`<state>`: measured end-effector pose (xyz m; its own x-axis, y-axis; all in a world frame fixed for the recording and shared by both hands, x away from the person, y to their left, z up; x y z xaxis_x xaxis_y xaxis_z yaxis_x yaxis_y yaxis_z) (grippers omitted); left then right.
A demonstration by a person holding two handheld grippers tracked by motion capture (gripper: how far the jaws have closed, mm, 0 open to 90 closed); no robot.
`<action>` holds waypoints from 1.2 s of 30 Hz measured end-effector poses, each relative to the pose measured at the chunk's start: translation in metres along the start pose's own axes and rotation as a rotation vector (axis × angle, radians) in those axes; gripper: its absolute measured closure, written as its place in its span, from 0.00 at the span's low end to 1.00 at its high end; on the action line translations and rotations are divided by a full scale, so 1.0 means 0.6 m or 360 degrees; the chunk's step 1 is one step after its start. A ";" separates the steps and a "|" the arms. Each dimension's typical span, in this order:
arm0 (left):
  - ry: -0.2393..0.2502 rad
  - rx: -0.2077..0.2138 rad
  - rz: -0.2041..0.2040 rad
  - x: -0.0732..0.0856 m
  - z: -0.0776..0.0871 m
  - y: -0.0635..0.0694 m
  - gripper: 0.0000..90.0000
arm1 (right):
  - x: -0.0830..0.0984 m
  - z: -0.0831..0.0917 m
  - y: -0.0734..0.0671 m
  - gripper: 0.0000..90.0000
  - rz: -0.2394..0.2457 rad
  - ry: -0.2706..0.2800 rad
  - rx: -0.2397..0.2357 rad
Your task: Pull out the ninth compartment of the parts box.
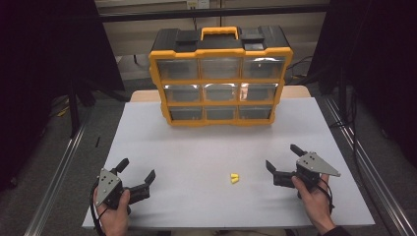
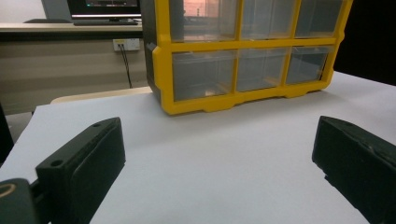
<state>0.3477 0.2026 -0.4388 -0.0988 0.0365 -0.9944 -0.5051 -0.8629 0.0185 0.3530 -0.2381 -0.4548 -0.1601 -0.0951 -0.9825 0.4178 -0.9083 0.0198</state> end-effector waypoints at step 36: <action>-0.0029 -0.0033 -0.0020 0.002 -0.009 -0.006 0.02 | -0.075 -0.094 0.029 0.02 0.0191 0.0078 0.0025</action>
<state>0.3542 0.2030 -0.4408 -0.1086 0.0563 -0.9925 -0.4884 -0.8726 0.0039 0.4178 -0.2265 -0.4209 -0.0660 -0.1837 -0.9808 0.4173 -0.8979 0.1402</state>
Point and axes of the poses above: each handheld gripper's, and its own axes: z roughly backward along the jaws, x roughly out of its underside, y roughly to its right, the point moved 7 cm from there along -z, roughly forward along the jaws, and after that the axes turned 3 degrees about y, right-handed, at the moved point
